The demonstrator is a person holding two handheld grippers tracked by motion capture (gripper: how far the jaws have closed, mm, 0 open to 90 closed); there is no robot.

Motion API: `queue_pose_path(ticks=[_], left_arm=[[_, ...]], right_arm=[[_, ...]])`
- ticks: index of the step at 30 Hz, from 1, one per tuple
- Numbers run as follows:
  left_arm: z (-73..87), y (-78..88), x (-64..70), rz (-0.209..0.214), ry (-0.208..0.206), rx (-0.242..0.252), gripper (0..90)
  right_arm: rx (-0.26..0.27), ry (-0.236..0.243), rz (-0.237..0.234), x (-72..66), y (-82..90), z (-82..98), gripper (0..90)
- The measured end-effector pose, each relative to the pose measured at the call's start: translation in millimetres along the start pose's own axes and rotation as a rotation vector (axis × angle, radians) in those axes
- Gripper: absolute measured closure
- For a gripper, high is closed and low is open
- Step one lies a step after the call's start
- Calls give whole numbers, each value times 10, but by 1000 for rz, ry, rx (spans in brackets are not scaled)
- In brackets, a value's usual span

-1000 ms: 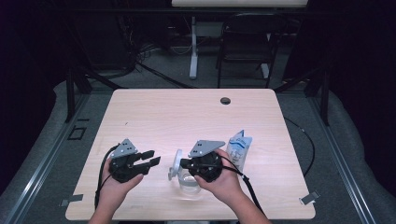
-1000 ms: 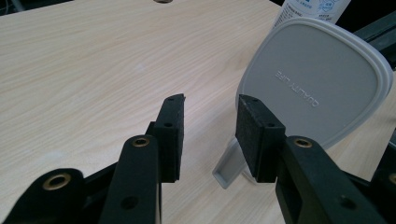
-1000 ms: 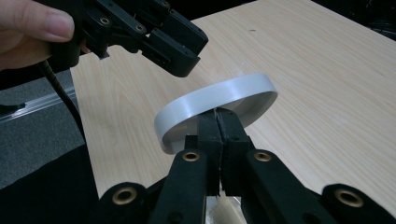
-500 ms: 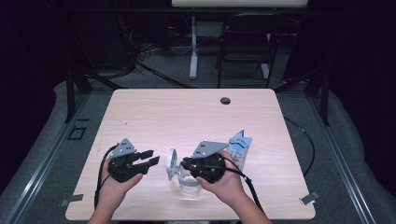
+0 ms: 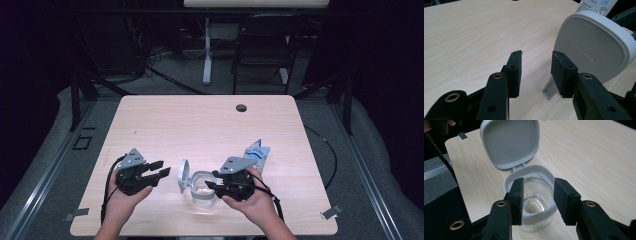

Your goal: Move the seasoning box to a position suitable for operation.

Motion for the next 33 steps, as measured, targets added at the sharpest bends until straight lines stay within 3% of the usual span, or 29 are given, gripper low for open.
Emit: queue_pose_path(ticks=[2, 4, 8, 11, 21, 23, 28, 33], left_arm=[[2, -3, -4, 0, 3, 0, 611], [3, -5, -8, -1, 4, 1, 611], [9, -8, -22, -3, 6, -1, 609], [13, -12, -32, -3, 5, -2, 607], [4, -12, -70, -9, -5, 19, 564], [4, -15, -78, -10, -4, 21, 560], [9, -14, -107, -18, 0, 21, 548], [0, -17, -136, -30, -3, 31, 511]], right_arm=[[20, -11, 2, 13, 19, 39, 564], [64, 32, 23, 27, 50, 47, 566], [36, 77, 57, 49, 85, 124, 540], [31, 36, 17, 21, 103, 195, 551], [12, 20, 41, 59, 169, 473, 486], [12, 3, 59, 91, 189, 520, 434], [-17, -58, 53, 150, 209, 661, 281], [-30, -93, 55, 185, 191, 778, 189]])
Point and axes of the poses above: each handheld gripper's, and its own axes: y roughly backward along the jaws, z roughly out of its underside, x roughly to its right, the point moved 9 cm from there along -y, roughly forward along the jaws, and after that the axes turned 15 degrees about y, right-handed, at the moved point
